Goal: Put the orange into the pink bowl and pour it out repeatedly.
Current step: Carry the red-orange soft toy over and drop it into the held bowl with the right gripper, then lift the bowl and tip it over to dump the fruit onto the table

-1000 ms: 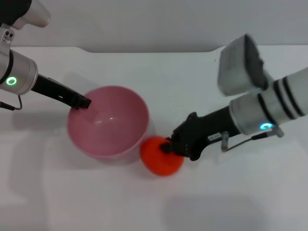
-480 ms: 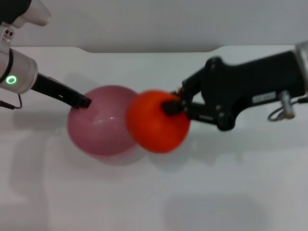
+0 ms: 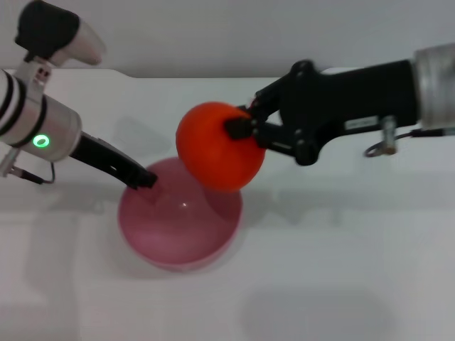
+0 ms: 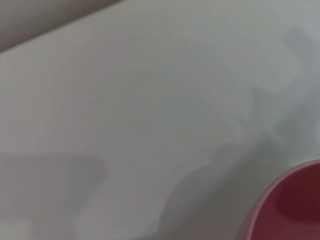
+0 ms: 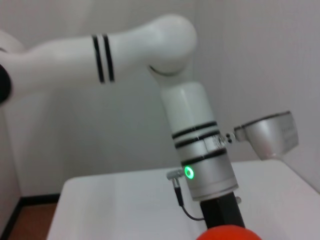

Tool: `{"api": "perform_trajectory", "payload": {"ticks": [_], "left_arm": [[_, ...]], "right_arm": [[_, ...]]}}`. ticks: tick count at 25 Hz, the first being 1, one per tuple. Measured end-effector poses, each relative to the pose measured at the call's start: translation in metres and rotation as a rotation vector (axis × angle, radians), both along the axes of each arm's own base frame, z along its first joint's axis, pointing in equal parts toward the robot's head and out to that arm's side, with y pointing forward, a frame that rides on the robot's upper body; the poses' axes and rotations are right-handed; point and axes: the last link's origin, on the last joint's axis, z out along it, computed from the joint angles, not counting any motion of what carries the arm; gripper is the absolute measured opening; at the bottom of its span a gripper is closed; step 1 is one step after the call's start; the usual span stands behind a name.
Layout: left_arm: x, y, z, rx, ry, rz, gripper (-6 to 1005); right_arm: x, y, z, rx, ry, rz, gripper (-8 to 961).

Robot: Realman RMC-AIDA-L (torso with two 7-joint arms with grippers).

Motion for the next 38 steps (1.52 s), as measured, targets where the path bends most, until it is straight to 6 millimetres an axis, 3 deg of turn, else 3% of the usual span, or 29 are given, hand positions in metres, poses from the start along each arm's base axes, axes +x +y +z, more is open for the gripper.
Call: {"api": "perform_trajectory", "payload": {"ticks": [6, 10, 11, 17, 21, 25, 29, 33, 36, 38], "left_arm": [[0.008, -0.004, -0.012, -0.043, 0.014, -0.031, 145], [0.010, -0.003, -0.013, -0.045, 0.009, -0.036, 146], [0.019, -0.002, -0.016, -0.045, -0.023, -0.057, 146], [0.023, 0.000, -0.017, -0.046, -0.032, -0.069, 147], [0.023, 0.000, -0.017, -0.047, -0.033, -0.071, 148], [0.025, 0.000, -0.017, -0.039, -0.043, -0.078, 149], [0.035, -0.002, -0.021, -0.023, -0.101, -0.119, 150], [0.044, -0.001, -0.027, 0.044, -0.200, -0.201, 150], [0.044, -0.001, -0.027, 0.044, -0.200, -0.201, 151], [0.046, 0.001, -0.030, 0.145, -0.298, -0.281, 151]], "right_arm": [[0.011, 0.013, -0.037, 0.013, -0.063, -0.041, 45], [0.011, 0.017, -0.049, 0.017, -0.081, -0.054, 46], [0.011, 0.017, -0.050, 0.020, -0.083, -0.054, 46], [0.012, 0.020, -0.053, 0.047, -0.084, -0.068, 122], [0.015, 0.023, -0.049, 0.070, -0.075, -0.084, 300], [0.023, 0.027, -0.038, 0.157, -0.014, -0.105, 442], [0.040, 0.025, -0.017, 0.279, 0.179, -0.137, 541], [0.075, 0.019, 0.015, 0.448, 0.523, -0.236, 540], [0.110, -0.001, 0.040, 0.624, 0.818, -0.243, 540], [0.133, -0.018, 0.050, 0.743, 0.951, -0.234, 540]]}}
